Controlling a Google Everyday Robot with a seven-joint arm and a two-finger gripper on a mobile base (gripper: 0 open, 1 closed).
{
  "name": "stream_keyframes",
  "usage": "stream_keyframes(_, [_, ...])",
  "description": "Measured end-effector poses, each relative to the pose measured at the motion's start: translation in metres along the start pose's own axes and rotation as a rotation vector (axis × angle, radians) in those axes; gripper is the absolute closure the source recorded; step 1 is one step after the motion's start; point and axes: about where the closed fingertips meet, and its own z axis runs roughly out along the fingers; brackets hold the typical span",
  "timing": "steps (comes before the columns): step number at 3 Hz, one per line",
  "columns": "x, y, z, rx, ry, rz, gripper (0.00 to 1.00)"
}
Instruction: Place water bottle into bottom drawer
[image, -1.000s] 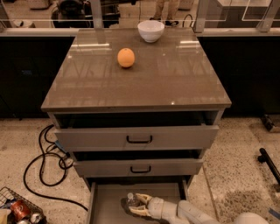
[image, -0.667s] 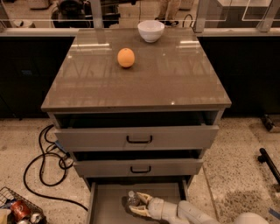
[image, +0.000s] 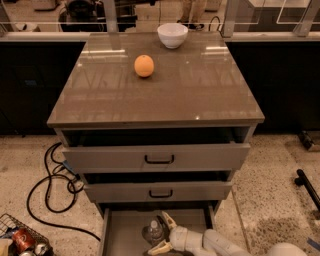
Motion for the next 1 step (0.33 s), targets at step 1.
stream_keyframes(1, [0.0000,0.0000,0.0001,0.000,0.000,0.000,0.00])
